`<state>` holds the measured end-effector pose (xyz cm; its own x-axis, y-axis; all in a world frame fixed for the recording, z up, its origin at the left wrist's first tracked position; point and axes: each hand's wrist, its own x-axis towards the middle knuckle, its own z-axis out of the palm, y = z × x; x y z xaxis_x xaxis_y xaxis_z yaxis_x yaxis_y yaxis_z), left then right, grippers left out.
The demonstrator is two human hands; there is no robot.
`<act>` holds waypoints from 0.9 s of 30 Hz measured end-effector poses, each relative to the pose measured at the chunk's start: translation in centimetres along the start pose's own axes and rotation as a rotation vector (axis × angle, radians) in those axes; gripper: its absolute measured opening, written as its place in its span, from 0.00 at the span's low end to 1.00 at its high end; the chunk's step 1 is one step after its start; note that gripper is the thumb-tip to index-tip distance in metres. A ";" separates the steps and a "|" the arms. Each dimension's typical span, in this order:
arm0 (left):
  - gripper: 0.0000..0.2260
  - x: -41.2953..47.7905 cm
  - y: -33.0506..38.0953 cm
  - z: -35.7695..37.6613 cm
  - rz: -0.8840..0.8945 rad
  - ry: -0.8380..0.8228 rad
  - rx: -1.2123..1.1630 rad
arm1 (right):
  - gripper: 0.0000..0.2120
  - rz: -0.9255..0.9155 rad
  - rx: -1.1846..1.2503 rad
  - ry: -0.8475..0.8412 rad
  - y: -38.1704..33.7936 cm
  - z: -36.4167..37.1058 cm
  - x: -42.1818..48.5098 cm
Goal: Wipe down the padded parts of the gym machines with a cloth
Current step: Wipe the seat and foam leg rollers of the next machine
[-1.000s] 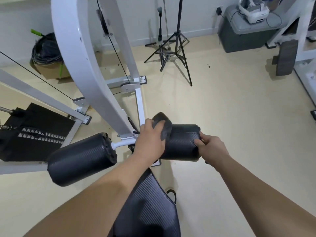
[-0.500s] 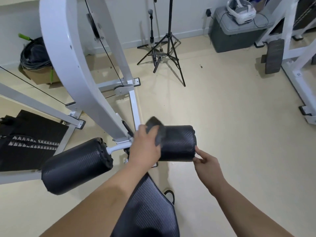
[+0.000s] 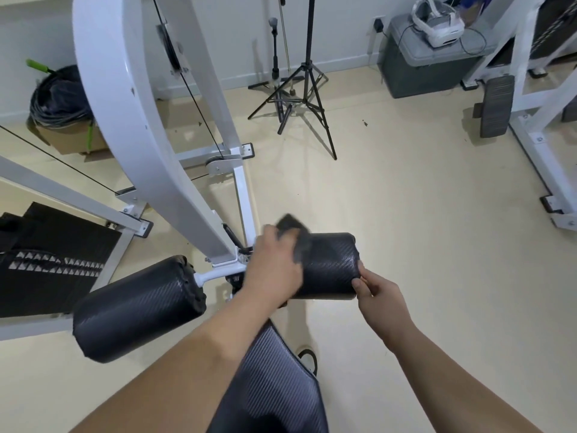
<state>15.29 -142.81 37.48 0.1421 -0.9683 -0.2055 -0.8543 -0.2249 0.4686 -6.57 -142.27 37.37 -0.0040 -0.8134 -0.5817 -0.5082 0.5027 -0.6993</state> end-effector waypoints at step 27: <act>0.18 1.0 2.2 -0.1 0.199 -0.059 0.029 | 0.14 0.093 0.049 -0.053 -1.1 -0.4 2.5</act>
<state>13.60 -144.29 38.41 -0.0599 -0.9851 -0.1614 -0.8767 -0.0253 0.4803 -6.39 -145.00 36.82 -0.0028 -0.7469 -0.6650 -0.4649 0.5897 -0.6604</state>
